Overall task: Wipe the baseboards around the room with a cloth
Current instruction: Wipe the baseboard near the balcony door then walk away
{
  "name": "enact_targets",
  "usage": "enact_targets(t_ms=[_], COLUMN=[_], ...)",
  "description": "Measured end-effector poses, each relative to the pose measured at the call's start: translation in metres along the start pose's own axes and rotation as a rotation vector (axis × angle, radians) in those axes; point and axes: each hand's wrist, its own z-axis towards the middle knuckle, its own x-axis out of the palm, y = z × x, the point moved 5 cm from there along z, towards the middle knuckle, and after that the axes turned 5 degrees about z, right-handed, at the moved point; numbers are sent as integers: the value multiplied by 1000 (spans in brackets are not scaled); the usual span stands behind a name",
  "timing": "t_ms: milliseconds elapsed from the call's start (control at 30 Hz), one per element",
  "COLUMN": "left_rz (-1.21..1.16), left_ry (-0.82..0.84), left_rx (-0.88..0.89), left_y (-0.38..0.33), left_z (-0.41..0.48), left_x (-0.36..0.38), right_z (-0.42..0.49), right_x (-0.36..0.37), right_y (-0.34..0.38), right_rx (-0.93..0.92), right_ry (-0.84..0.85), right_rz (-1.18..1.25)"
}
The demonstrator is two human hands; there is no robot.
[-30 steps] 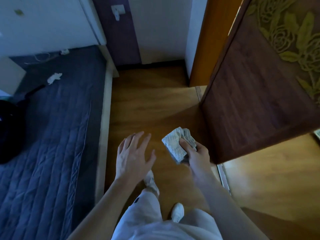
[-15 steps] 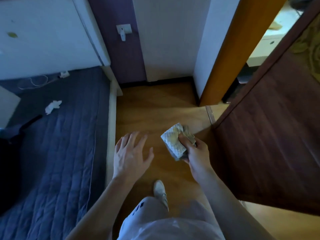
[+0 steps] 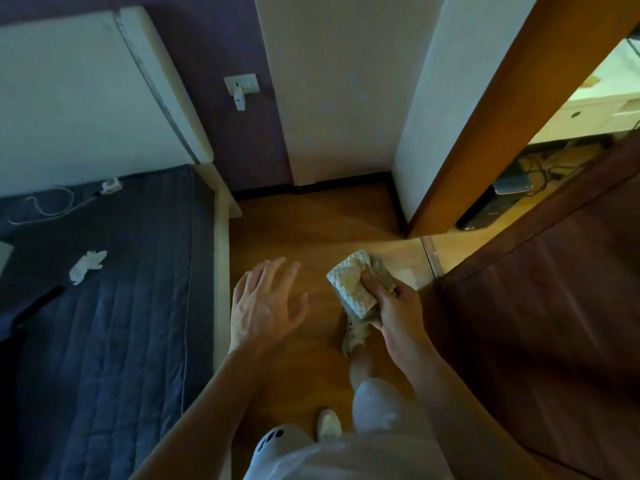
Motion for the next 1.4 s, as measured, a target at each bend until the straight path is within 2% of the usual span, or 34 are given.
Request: enact_targets(t_ms=[533, 833, 1033, 1233, 1400], left_rz=[86, 54, 55, 28, -33], left_ry=[16, 5, 16, 123, 125], left_rx=[-90, -97, -13, 135, 344], left_y=[7, 26, 52, 70, 66], left_z=[322, 417, 480, 549, 594], left_x=[-3, -7, 2, 24, 63], right_z=[282, 362, 400, 442, 494], right_x=[114, 154, 189, 200, 181], right_y=[173, 192, 203, 211, 196], right_rx=[-38, 53, 1, -27, -63], right_ry=[106, 75, 56, -87, -178], right_rz=[-68, -66, -77, -10, -15])
